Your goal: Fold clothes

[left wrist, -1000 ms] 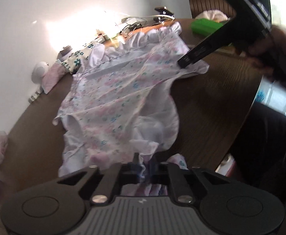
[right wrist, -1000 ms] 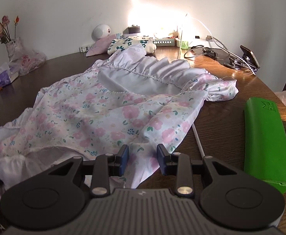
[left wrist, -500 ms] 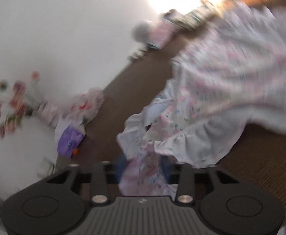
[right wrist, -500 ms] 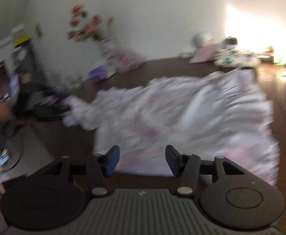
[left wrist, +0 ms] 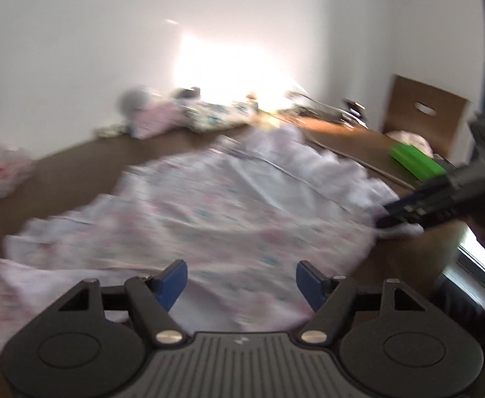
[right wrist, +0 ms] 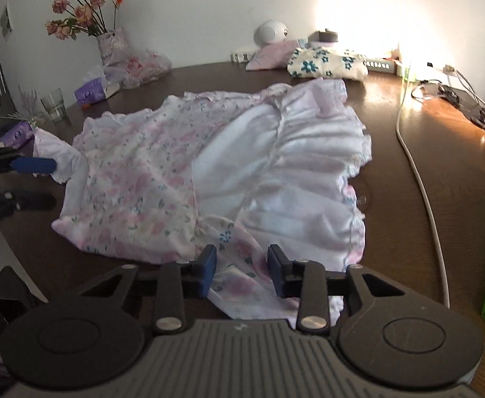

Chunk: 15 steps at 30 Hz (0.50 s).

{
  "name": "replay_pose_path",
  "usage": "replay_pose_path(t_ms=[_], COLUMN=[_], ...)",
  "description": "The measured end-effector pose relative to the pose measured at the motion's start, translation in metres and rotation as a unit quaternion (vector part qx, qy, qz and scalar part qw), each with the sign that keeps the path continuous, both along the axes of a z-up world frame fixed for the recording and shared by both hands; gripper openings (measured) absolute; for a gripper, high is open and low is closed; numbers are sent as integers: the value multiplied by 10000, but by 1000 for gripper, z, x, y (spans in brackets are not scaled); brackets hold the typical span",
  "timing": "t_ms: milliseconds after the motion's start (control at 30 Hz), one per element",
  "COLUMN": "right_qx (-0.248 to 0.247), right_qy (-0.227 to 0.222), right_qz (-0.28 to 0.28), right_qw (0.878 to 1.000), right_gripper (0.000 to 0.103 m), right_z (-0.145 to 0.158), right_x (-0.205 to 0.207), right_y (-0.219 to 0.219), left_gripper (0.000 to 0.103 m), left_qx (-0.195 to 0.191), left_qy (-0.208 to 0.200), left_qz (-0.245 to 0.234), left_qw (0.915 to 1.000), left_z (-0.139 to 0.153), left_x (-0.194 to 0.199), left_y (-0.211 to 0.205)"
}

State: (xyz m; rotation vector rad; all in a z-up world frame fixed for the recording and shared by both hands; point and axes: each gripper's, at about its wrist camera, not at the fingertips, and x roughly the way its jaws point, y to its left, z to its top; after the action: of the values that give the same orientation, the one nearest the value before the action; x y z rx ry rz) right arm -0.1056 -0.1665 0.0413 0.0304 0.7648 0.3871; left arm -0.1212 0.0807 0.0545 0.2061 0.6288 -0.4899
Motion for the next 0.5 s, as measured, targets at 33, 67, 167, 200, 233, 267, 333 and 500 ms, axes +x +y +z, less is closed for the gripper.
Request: replay_pose_path(t_ms=[33,67,167,200,233,267,333,500], right_qx=[-33,-110,-313,-349,-369,-383,-252,269], right_qy=[9,-54,-69,-43,-59,-82,-344,-384], right_qz=[6,45,92,66,15,-32,22,774], right_qw=[10000,9999,9994,9994,9993,9992,9991,9959], right_gripper=[35,35,35,35,36,36,38,46], right_z=[-2,-2,-1,1,3,6,14,16], right_x=[-3,-8,-17,-18,-19,-21,-28,-35], right_y=[0,1,-1,-2,-4,-6,-9,-3], left_gripper=[68,60,39,35,31,28,28,21], left_qx=[-41,-35,68,102,101,100,80,-37], left_qy=[77,166,405,478,455,432,404,361], left_qz=[-133,-248,-249,-212,-198,-183,-173,22], left_qw=[9999,9995,9988,9986,9987,9988,9990,9993], left_z=[-6,-12,-26,-29,-31,-34,-36,-36], left_x=[-1,-2,-5,-6,-8,-10,-14,-16], left_y=[-5,-8,-9,-8,-5,-2,4,20])
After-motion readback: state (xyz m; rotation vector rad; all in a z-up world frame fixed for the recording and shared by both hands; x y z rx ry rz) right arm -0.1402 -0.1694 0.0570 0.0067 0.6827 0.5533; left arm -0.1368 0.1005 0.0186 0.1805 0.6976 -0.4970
